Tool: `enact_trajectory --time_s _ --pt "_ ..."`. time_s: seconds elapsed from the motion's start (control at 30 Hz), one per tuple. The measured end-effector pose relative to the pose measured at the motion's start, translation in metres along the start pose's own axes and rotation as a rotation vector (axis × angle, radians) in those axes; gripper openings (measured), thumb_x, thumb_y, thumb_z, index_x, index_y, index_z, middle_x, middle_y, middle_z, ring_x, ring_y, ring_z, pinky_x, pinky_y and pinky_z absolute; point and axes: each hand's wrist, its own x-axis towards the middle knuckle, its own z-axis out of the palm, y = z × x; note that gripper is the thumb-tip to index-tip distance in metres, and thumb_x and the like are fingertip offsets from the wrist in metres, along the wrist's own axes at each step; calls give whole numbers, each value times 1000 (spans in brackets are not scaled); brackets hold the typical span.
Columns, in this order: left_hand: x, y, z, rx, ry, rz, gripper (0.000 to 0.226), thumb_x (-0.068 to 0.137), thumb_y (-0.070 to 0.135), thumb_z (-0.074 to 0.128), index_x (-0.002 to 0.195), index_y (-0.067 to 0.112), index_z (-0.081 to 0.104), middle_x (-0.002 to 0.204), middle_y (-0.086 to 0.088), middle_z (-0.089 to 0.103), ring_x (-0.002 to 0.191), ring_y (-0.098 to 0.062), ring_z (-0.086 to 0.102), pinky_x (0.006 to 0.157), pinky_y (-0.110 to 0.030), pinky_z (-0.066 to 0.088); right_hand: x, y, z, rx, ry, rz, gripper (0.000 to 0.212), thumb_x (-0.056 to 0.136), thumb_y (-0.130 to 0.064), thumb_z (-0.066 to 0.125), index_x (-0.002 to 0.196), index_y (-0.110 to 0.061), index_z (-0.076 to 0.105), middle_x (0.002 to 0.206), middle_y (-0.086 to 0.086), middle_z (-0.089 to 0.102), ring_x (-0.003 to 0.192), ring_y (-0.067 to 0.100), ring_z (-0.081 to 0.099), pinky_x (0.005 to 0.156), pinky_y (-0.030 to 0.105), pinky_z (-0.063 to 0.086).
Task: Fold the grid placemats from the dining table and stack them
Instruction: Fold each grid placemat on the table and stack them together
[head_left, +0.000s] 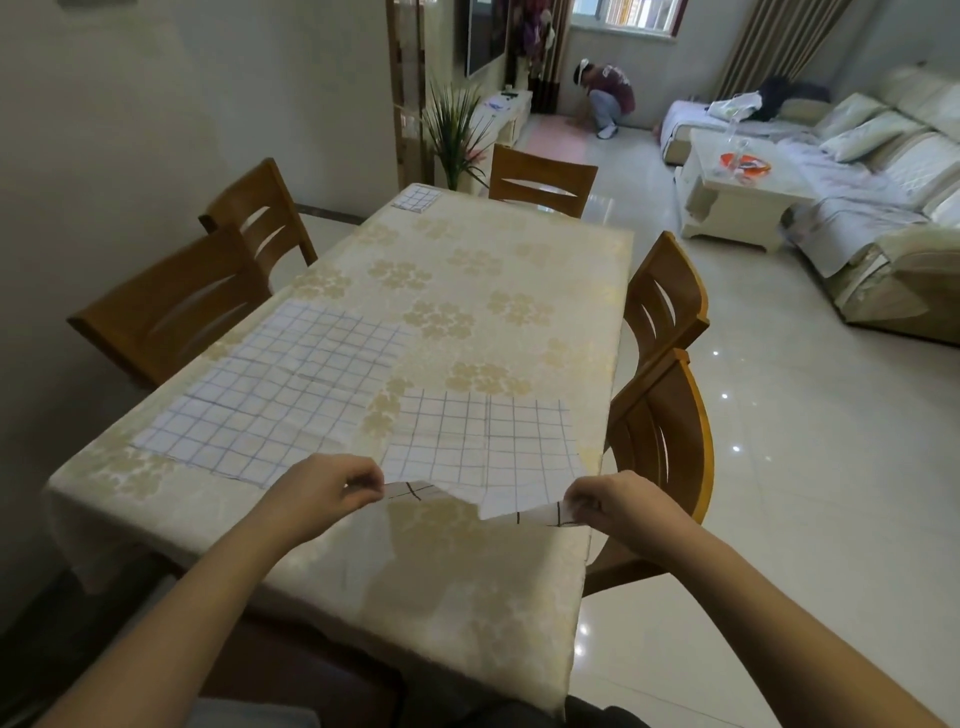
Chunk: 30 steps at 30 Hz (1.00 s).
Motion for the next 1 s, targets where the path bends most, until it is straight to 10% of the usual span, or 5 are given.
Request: enact_trajectory --time_s 0.4,1.0 --pt "75 8 5 -126 148 -101 8 89 29 68 85 35 64 84 18 64 83 3 57 66 -18 41 44 43 -15 184 201 171 13 93 -26 62 103 -21 69 90 -13 69 82 5 63 78 34 56" --pt "214 -38 82 -21 60 -334 16 96 27 57 103 18 69 104 -1 64 94 -16 57 76 -31 47 197 142 31 227 2 255 27 100 -19 45 118 -15 65 107 7 71 96 25 65 80 37 54"
